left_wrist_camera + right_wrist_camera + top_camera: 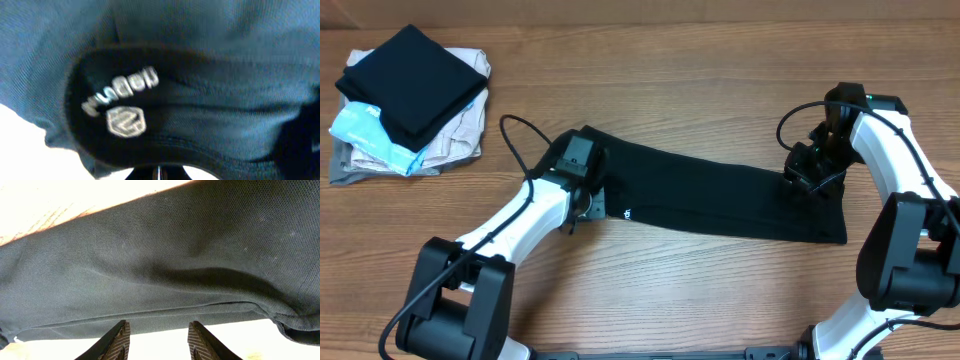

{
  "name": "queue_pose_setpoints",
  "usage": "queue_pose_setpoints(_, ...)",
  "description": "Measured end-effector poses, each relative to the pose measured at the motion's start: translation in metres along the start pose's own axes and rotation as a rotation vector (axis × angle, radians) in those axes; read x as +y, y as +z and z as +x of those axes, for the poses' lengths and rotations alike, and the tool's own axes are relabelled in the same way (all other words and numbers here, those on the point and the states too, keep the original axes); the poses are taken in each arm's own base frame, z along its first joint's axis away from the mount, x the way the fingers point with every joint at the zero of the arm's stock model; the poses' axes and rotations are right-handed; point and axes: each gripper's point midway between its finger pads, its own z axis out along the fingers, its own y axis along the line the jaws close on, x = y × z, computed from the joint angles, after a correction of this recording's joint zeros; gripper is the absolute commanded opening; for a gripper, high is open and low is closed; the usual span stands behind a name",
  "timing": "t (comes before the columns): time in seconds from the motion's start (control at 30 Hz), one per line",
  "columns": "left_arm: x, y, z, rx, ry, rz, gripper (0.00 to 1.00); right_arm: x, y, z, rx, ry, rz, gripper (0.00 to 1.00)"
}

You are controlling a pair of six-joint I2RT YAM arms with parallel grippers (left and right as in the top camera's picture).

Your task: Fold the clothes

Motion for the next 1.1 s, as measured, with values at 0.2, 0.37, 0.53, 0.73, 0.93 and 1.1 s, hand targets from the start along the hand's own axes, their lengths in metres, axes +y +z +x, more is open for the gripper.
queue_pose_setpoints(0.2,-0.002,-0.003,-0.006,-0.009,-0.008,0.01,0.04,0.0,0.0,0.0,-0.001,0.0,0.0,0.42)
queue_pose_setpoints(0.37,-0.013,-0.017,-0.023,-0.033,-0.01,0.05,0.04,0.001,0.0,-0.001,-0.005,-0.001,-0.002,0.42)
queue_pose_setpoints(0.53,-0.021,-0.025,-0.035,-0.061,-0.011,0.079,0.09,0.001,0.0,-0.002,-0.008,-0.002,-0.003,0.43)
queue_pose_setpoints(0.73,-0.021,-0.025,-0.035,-0.058,-0.011,0.082,0.04,0.001,0.0,-0.002,-0.008,-0.002,-0.003,0.43)
queue_pose_setpoints(0.93,-0.021,-0.047,-0.043,-0.039,0.011,0.071,0.04,0.001,0.0,-0.002,-0.007,-0.001,-0.002,0.43)
queue_pose_setpoints(1.1,-0.019,-0.08,-0.043,-0.004,0.02,0.063,0.04,0.001,0.0,-0.002,-0.007,-0.001,-0.003,0.43)
